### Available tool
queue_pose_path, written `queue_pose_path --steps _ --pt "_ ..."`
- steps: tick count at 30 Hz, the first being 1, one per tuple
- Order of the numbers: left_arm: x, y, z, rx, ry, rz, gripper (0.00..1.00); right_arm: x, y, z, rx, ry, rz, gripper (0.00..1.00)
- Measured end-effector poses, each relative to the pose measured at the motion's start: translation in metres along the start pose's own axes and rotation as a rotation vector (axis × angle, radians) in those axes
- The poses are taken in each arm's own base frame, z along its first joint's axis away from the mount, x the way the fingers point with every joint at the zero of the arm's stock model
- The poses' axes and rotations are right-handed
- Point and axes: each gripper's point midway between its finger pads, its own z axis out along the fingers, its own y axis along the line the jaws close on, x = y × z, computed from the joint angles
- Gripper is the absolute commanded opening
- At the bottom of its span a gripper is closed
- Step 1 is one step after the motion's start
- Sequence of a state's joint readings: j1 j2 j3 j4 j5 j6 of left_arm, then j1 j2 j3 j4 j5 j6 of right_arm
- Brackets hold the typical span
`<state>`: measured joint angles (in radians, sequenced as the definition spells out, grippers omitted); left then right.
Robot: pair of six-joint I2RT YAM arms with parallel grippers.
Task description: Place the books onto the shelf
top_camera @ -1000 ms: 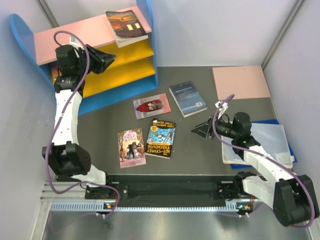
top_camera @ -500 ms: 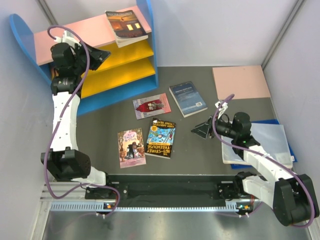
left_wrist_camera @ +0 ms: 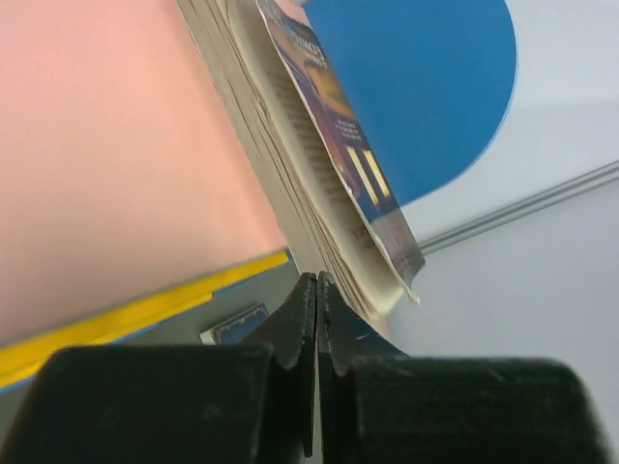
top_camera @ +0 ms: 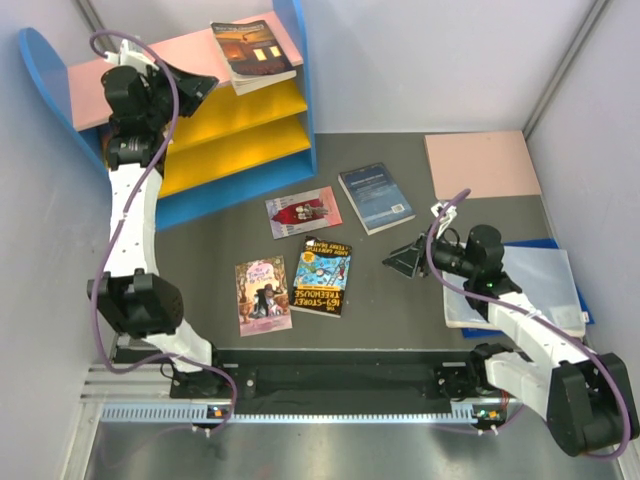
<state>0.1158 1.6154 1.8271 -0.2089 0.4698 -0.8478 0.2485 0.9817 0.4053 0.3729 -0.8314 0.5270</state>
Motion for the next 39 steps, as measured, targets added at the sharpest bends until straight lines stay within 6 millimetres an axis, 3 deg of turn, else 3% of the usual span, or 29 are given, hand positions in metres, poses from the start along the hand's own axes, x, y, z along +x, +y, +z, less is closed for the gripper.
queue_pose_path --steps 6,12,25,33,39 --pt "-0.008 0.003 0.033 0.023 0.001 -0.010 0.00 0.000 0.002 -0.001 0.000 -0.001 -0.002 0.59" --pt "0.003 0.010 0.053 0.024 0.030 -0.033 0.00 0.001 0.004 -0.004 0.003 0.004 -0.003 0.59" --pt "0.012 0.000 0.078 0.052 0.038 -0.048 0.00 0.009 0.002 -0.009 0.029 0.027 0.003 0.59" --pt "0.002 -0.001 0.091 0.058 0.000 -0.062 0.00 0.005 0.008 -0.012 0.025 0.006 -0.019 0.59" --pt "0.001 -0.002 0.093 0.064 -0.002 -0.076 0.00 0.014 0.004 -0.014 0.036 0.020 -0.001 0.59"
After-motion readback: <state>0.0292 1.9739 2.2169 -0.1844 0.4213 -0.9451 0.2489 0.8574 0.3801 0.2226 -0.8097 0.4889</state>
